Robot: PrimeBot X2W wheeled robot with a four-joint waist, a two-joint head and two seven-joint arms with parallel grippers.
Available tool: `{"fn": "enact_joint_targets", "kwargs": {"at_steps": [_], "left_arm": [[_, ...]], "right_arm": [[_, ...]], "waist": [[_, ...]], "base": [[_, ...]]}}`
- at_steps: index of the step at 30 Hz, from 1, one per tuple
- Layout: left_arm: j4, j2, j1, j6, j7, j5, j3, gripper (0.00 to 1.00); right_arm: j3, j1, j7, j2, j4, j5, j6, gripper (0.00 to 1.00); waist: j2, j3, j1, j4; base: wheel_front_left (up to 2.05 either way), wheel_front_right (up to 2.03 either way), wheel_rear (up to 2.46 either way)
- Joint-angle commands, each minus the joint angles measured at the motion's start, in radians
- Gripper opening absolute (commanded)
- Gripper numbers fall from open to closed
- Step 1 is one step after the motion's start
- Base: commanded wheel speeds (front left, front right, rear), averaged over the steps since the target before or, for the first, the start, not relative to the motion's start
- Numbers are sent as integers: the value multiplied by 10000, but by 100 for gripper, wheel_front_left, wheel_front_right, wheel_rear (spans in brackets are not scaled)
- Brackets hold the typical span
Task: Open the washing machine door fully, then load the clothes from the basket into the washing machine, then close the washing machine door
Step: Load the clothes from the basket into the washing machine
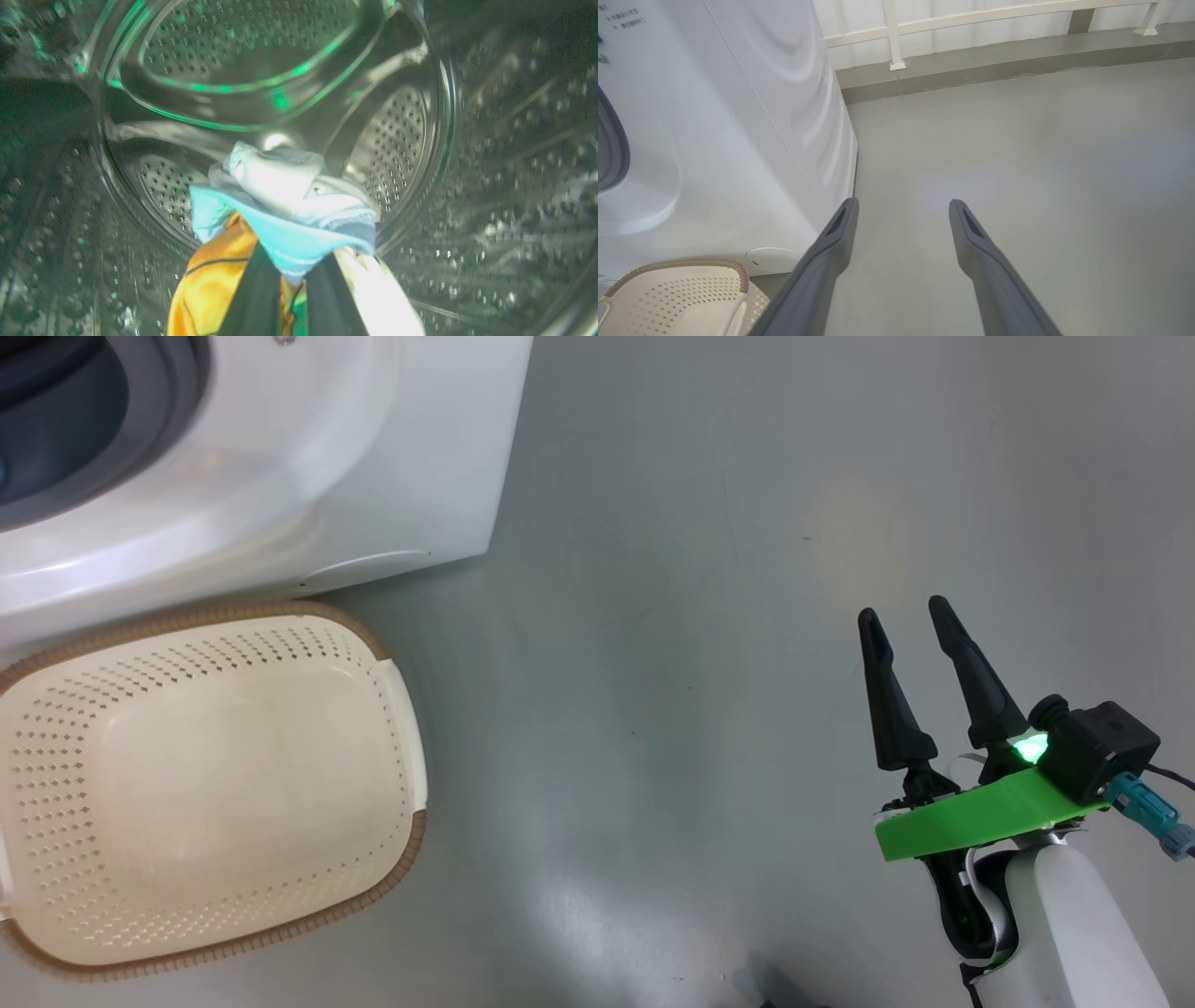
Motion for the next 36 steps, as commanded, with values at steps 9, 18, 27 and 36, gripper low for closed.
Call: {"fn": "enact_joint_targets", "kwargs": {"at_steps": [9,18,27,36], "left_arm": [[1679,344,190,-214,-51,482,33,100],[2148,140,72,-315,-51,286,220,100],[1698,-238,795,-381,-51,-104,682,100],[587,-925,2434,-402,-51,-246,1246,100]], "right_arm": [[246,15,-48,50,-207,62,90,100],[268,-15,-48,34,-184,46,90,100],[247,-16,-48,-61,-170,41,90,100],[150,79,-48,-300,-115,-6,90,100]], "waist": [[0,37,0,76],[0,-82,0,243],[0,-213,0,397],[0,-721,0,663]], "base": [[0,0,0],[0,0,0],[0,0,0],[0,0,0]]}}
